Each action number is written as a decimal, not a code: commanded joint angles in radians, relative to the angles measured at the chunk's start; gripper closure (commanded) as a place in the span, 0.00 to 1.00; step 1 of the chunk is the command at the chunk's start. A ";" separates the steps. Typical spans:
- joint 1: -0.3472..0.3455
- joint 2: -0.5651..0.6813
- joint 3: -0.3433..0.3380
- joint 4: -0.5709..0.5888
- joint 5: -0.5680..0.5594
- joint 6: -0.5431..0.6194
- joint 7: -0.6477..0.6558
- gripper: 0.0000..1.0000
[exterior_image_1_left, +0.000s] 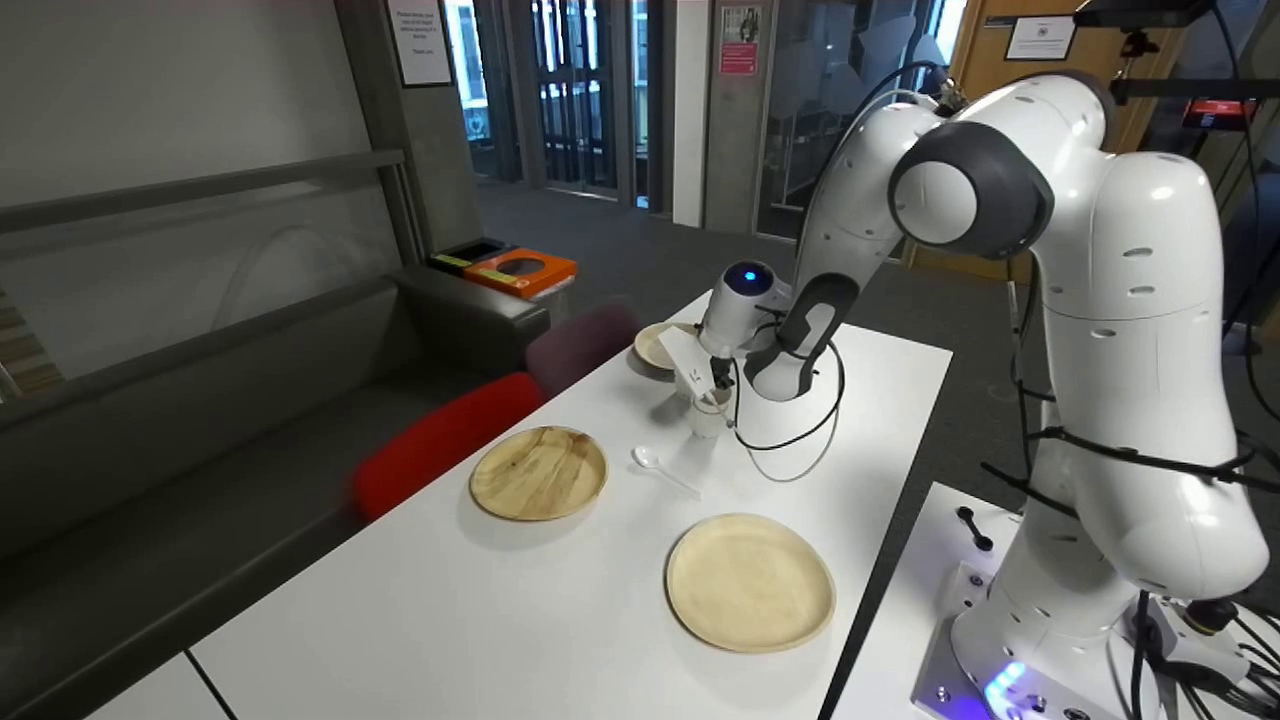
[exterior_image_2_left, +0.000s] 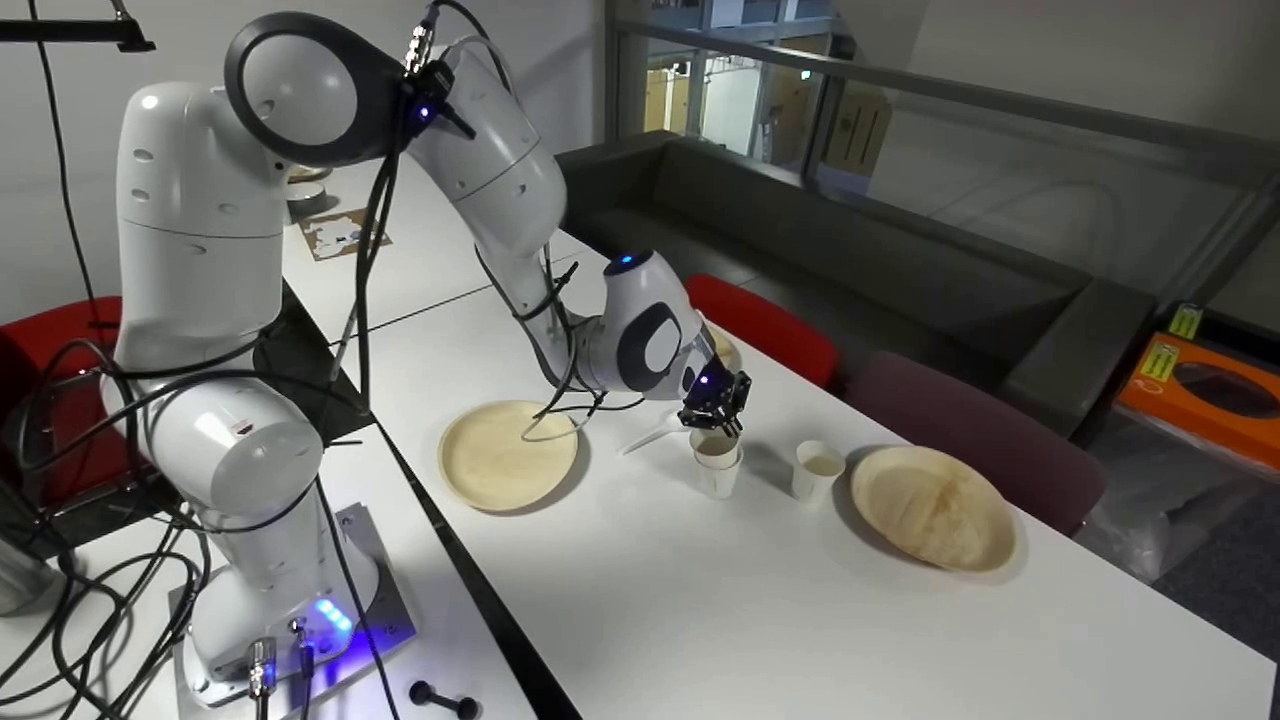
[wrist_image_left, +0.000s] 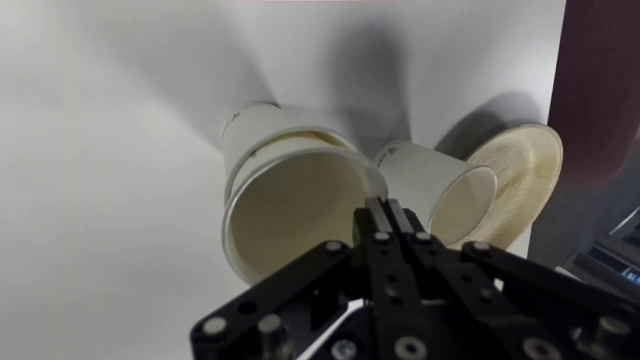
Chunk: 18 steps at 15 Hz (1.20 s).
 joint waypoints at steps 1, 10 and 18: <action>-0.052 -0.112 0.066 -0.098 -0.005 -0.021 -0.056 0.99; -0.252 -0.248 0.257 -0.180 0.043 -0.039 -0.155 0.99; -0.342 -0.398 0.354 -0.239 0.120 -0.043 -0.268 0.99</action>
